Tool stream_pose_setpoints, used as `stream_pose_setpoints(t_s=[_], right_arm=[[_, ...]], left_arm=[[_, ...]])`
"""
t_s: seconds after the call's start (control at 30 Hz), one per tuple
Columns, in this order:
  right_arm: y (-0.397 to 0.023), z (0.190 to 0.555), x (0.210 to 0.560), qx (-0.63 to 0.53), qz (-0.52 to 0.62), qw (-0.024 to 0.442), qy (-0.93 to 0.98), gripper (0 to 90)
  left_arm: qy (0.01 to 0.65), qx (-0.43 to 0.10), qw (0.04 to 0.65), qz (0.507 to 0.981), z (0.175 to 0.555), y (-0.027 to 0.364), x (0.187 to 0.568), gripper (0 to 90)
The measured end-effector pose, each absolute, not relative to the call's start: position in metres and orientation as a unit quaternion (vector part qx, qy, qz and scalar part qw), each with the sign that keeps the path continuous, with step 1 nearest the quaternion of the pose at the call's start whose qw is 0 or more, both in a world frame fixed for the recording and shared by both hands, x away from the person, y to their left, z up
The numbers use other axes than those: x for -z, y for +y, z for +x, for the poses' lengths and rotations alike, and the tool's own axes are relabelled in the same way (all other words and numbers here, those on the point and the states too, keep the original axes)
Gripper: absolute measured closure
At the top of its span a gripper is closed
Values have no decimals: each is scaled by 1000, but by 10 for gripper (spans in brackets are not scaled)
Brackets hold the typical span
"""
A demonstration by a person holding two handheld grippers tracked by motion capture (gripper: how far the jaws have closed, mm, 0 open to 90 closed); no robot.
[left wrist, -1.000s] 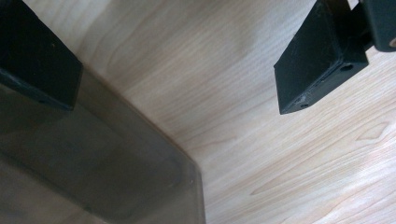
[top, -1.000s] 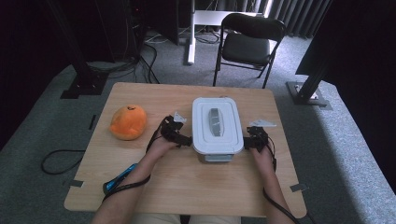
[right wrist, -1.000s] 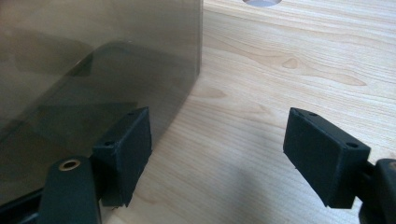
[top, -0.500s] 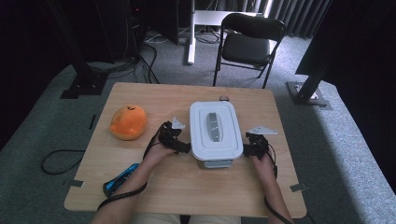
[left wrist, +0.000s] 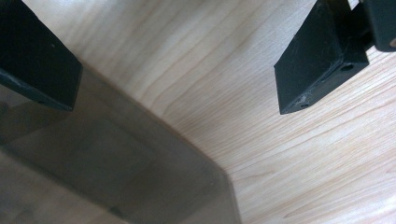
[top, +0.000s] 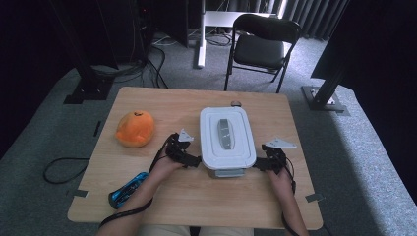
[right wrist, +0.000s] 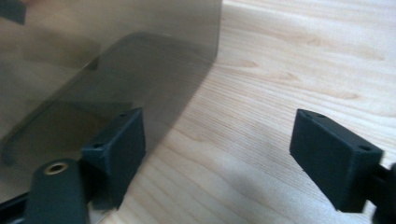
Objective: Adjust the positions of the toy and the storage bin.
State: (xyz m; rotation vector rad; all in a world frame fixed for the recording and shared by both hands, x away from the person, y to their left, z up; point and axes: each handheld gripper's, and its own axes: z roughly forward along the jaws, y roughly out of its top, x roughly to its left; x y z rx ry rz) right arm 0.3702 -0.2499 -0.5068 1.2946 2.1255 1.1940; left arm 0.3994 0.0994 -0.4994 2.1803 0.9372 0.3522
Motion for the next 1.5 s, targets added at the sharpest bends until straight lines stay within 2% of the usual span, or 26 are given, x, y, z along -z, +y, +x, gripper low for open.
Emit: stream_pose_setpoints(t_s=[0.1, 0.33, 0.4, 0.63, 0.7, 0.97, 1.5], right_arm=[[-248, 380, 513, -404, 473, 201, 757, 145], [-244, 404, 516, -399, 502, 208, 739, 145], [-240, 416, 515, -391, 512, 213, 735, 203], [-237, 431, 512, -398, 520, 194, 731, 220], [-237, 430, 512, -406, 511, 183, 735, 251], [-237, 417, 508, -399, 493, 191, 749, 276], [-237, 380, 507, -401, 470, 199, 761, 277]], left_arm=[[377, -133, 362, 842, 408, 101, 503, 16], [398, -137, 354, 835, 433, 104, 504, 16], [400, -136, 352, 835, 439, 103, 504, 16], [395, -145, 354, 836, 444, 98, 499, 16], [393, -145, 352, 837, 444, 98, 499, 16], [378, -153, 346, 845, 431, 95, 495, 17], [360, -159, 346, 852, 387, 97, 492, 17]])
